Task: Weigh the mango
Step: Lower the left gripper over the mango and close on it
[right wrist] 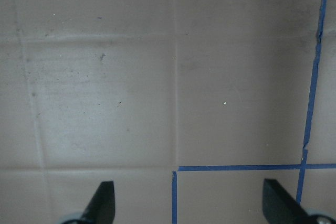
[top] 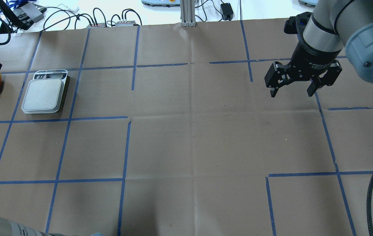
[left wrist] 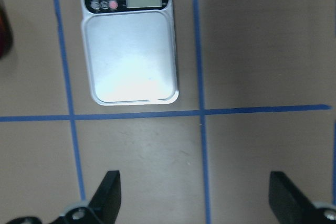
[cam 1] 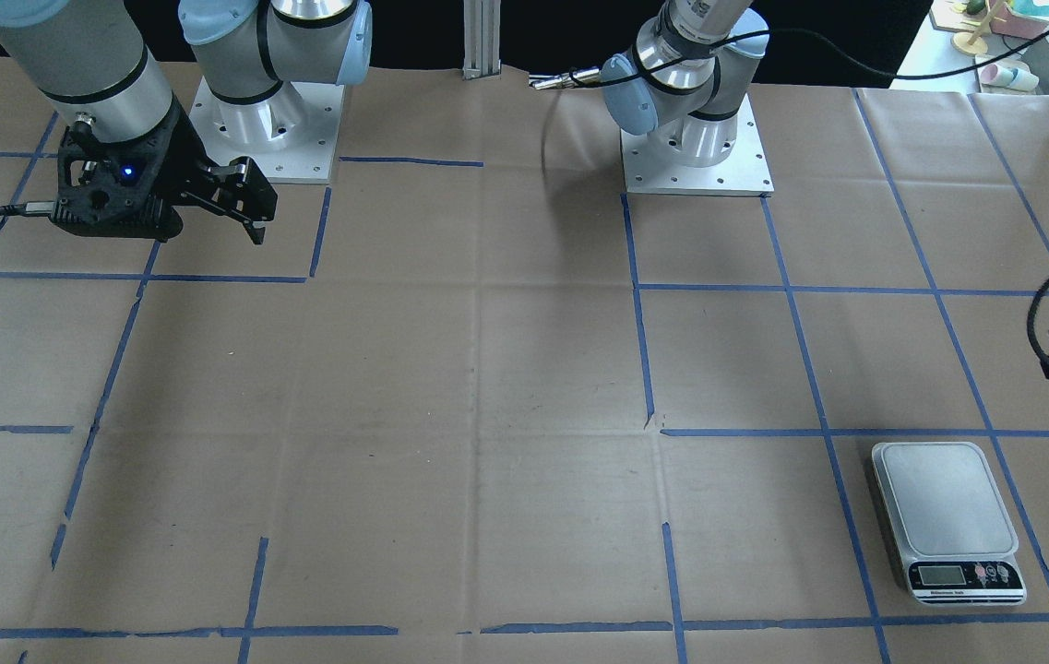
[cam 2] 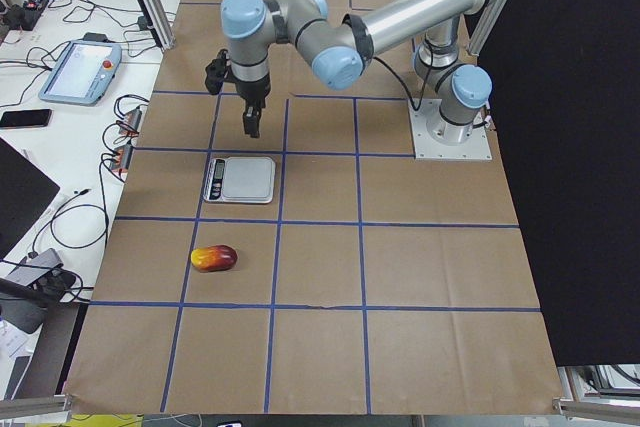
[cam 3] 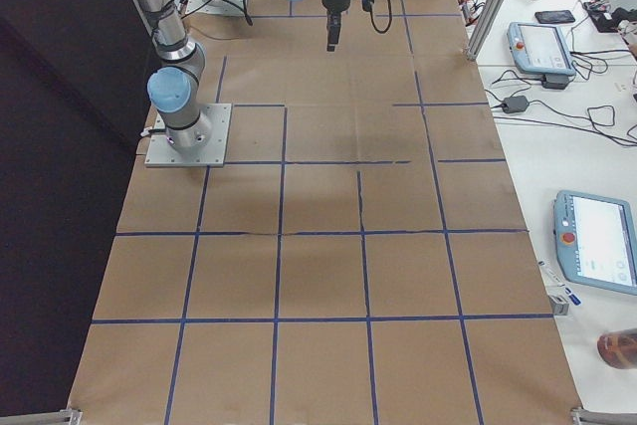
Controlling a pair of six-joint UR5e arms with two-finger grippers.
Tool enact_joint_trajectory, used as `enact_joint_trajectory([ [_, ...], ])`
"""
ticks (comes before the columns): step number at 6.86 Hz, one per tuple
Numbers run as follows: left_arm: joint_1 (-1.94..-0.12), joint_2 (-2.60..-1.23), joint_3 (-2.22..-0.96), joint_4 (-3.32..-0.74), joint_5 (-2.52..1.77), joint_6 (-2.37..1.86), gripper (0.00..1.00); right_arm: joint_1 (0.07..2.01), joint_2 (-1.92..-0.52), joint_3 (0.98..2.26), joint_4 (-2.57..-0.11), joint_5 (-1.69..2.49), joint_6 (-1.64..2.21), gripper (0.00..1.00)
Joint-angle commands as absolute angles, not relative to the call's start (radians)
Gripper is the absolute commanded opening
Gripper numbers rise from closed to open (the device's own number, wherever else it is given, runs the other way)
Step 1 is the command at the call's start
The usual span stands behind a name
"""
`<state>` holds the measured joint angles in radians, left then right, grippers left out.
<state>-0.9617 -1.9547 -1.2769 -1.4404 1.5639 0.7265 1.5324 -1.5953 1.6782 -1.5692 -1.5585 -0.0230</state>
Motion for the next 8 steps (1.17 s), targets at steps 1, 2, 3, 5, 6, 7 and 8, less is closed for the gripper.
enact_joint_trajectory([
  [1, -0.841, -2.232, -0.986, -1.413, 1.562, 0.897, 0.99, 1.532, -1.597, 1.678, -1.569, -1.559, -0.023, 1.00],
  [2, -0.824, -2.328, -0.877, -1.416, 1.557, 0.958, 0.99, 1.532, -1.597, 1.678, -1.569, -1.559, -0.023, 1.00],
  [3, -0.821, -2.420, -0.795, -1.416, 1.557, 0.971, 0.99, 1.532, -1.595, 1.678, -1.569, -1.559, -0.023, 1.00],
  [5, -0.807, -2.522, -0.729, -1.413, 1.513, 0.971, 0.99, 1.532, -1.595, 1.678, -1.569, -1.559, -0.023, 1.00],
  [6, -0.808, -2.545, -0.736, -1.413, 1.500, 0.954, 0.99, 1.532, -1.597, 1.678, -1.569, -1.559, -0.023, 1.00],
  [7, -0.808, -2.571, -0.741, -1.411, 1.502, 0.951, 0.99, 1.532, -1.595, 1.678, -1.569, -1.559, -0.023, 1.00],
  [8, -0.808, -2.603, -0.741, -1.411, 1.505, 0.919, 0.99, 1.532, -1.595, 1.678, -1.569, -1.559, -0.023, 1.00],
])
